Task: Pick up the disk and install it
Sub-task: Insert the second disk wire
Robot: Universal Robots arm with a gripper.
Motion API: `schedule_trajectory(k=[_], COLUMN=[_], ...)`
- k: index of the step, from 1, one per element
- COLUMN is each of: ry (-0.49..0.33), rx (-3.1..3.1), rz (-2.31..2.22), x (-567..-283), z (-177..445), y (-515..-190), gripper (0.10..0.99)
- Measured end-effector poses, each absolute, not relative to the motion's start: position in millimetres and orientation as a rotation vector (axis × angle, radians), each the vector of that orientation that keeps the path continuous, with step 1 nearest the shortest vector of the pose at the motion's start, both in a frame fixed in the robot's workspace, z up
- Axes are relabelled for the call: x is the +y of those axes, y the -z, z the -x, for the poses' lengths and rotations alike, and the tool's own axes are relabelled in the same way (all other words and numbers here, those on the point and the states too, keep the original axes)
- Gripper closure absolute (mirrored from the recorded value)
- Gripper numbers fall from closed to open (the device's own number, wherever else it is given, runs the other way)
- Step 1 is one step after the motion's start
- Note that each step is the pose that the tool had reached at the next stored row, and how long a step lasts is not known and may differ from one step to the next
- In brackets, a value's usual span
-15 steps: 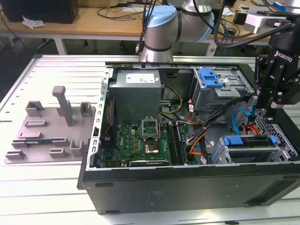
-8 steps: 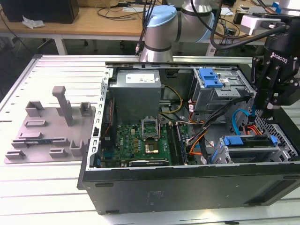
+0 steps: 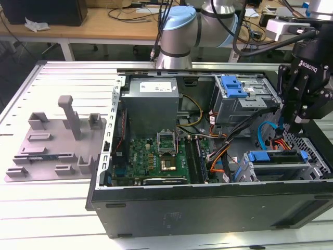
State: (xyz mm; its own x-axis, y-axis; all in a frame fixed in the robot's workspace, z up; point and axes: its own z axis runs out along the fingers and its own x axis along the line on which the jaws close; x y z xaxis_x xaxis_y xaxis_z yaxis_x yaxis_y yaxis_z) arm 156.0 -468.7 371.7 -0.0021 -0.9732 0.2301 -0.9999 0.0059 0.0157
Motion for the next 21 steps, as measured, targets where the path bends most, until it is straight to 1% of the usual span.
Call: schedule_trajectory(k=[21], ry=[-0.241], rx=[-2.135], rz=[-2.017], x=[-466.3], z=[-150.1], y=[-364.7], gripper=[0.706])
